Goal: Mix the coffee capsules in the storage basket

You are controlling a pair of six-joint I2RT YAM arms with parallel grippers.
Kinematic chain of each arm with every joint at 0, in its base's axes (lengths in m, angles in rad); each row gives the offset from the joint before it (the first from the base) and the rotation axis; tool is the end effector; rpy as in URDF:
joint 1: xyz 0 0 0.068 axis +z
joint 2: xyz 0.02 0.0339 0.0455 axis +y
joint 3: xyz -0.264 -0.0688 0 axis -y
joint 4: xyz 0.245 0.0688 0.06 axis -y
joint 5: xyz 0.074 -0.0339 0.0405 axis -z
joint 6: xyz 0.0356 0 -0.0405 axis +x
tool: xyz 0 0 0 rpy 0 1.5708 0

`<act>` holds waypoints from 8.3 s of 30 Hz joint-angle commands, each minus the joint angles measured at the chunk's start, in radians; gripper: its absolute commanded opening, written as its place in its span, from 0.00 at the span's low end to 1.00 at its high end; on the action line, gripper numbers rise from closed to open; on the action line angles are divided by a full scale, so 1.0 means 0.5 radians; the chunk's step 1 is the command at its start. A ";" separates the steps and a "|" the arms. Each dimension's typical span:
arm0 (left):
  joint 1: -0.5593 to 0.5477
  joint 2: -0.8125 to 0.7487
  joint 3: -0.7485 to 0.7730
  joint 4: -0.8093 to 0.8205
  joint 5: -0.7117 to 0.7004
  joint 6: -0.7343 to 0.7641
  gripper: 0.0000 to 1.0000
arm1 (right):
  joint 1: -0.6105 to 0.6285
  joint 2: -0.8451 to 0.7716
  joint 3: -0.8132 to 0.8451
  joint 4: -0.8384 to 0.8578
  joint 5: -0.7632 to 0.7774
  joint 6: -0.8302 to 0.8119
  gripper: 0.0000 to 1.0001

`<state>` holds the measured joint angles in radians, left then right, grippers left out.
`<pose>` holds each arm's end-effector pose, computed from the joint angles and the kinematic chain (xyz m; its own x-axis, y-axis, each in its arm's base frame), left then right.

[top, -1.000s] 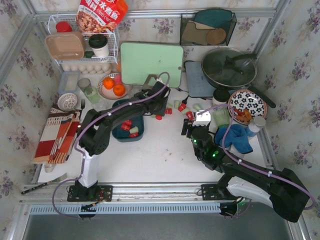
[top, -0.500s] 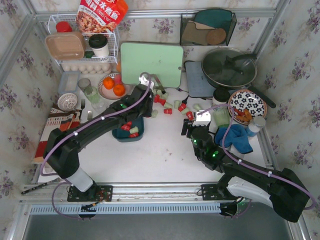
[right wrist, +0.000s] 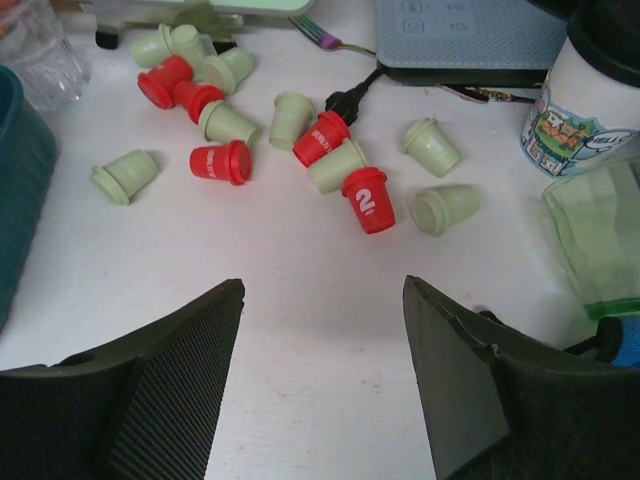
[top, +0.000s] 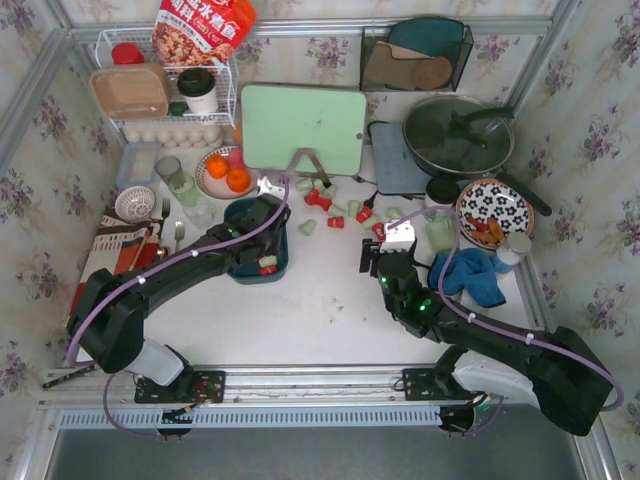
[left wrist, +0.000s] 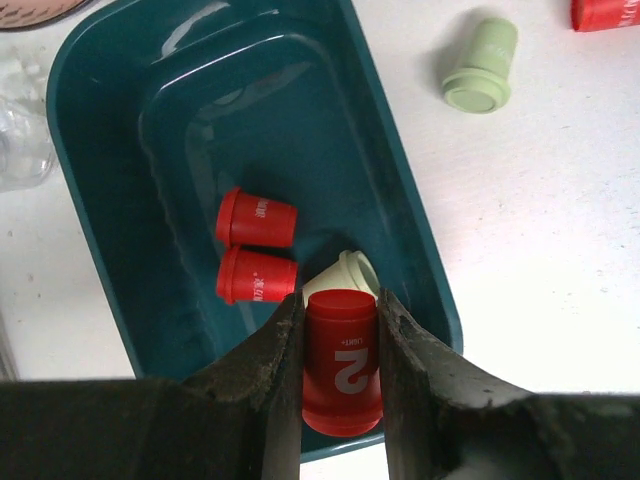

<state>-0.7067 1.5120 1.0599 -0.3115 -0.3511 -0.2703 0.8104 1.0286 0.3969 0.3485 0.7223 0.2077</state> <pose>0.2579 -0.2041 0.2497 -0.6192 0.1990 -0.7596 0.2651 0.9635 0.0363 0.1643 0.1386 0.2152 -0.2103 0.0034 -0.9776 -0.0641 0.9978 0.0172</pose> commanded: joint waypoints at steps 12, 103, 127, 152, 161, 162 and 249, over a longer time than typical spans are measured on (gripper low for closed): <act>0.095 0.038 -0.129 0.229 0.015 -0.168 0.37 | -0.001 0.228 0.057 0.117 -0.005 0.010 0.73; 0.103 -1.448 -0.904 0.413 -0.242 -0.118 0.54 | 0.183 1.661 1.716 -0.369 -1.314 0.224 0.29; 0.103 -1.331 -0.859 0.426 -0.184 -0.108 0.54 | 0.215 1.382 1.469 -0.440 -0.877 0.054 0.64; 0.049 0.249 0.336 0.058 0.554 -0.050 0.54 | 0.177 0.158 0.186 0.426 0.302 -0.351 0.73; 0.052 0.903 0.990 -0.202 0.544 0.071 0.54 | 0.069 0.032 0.018 0.652 0.341 -0.447 0.73; 0.056 0.985 1.058 -0.229 0.548 0.075 0.54 | 0.064 0.042 0.023 0.642 0.345 -0.444 0.73; 0.186 -0.316 -0.302 0.195 0.117 -0.042 0.64 | -0.510 1.161 0.714 -0.088 -0.777 0.285 0.74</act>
<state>-0.6201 1.4170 0.9134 -0.2386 -0.2901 -0.3061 0.5560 1.5723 0.7025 0.3466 0.4385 0.3153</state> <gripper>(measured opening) 0.607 0.750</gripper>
